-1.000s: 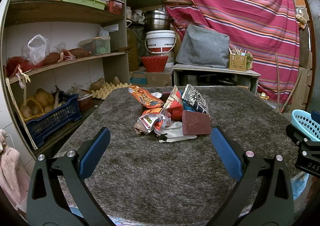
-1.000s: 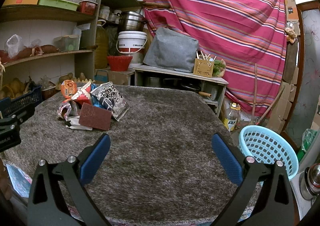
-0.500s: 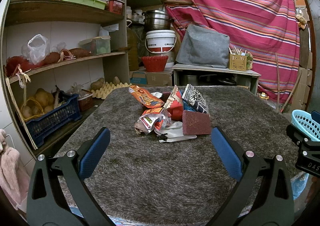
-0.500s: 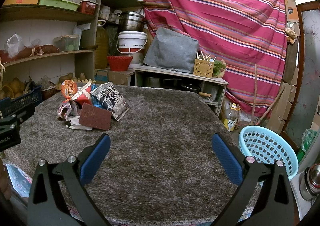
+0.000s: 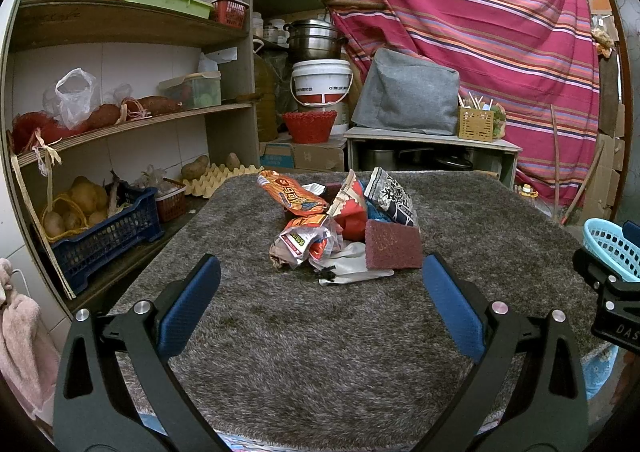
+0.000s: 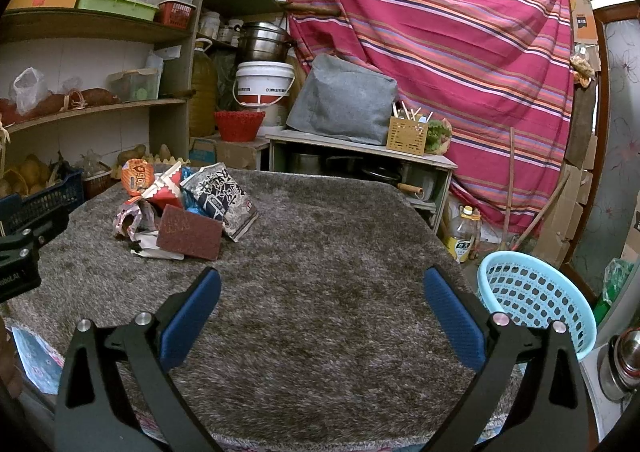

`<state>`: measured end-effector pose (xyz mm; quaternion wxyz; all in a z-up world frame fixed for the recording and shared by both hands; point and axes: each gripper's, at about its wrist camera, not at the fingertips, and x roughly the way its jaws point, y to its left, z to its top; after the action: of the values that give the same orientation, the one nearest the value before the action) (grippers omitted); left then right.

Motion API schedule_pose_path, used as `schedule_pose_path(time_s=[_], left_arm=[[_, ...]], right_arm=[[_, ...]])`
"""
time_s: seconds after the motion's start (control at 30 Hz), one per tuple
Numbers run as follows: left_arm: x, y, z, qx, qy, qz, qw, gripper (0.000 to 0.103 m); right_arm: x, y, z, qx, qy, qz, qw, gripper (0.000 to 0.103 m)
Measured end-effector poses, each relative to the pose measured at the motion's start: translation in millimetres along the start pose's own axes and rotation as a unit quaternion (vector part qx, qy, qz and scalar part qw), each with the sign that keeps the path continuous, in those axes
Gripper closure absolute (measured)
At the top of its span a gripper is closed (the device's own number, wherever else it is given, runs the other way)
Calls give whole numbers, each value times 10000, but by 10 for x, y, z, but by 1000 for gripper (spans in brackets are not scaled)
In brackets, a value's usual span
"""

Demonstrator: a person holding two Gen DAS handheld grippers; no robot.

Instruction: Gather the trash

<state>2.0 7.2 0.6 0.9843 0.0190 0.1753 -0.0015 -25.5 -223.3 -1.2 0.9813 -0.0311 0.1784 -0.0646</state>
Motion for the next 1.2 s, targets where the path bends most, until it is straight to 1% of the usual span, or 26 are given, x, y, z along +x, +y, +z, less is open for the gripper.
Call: schedule_pose_path(time_s=[0.5,0.7,0.8,0.97,1.03,1.13,1.2], left_arm=[[4,24,-6,6,11,-4,10000,5],[34,88,-26,5,42,73,10000,5],[62,134,-21,37,80,146,9999,5],[152,203,135,54,109,239,9996,5],[218,245,229,4,158,214,9996,5],[353,317,398,-110,236,136,9996,5],[473,329,535,-56,233,201,9995,5]], right_arm=[[60,-48,-48,65,82,1,9999,4],[59,-111,-13,113,65,-118,9998,4],[66,-138,6,18,67,-242,9997,4],[129,-215,192,81,73,-132,9999,4],[214,-239,285,169,191,-136,9996,4],[436,-243,452,247,489,7,9985,4],[545,-213,565,211,509,65,9985,4]])
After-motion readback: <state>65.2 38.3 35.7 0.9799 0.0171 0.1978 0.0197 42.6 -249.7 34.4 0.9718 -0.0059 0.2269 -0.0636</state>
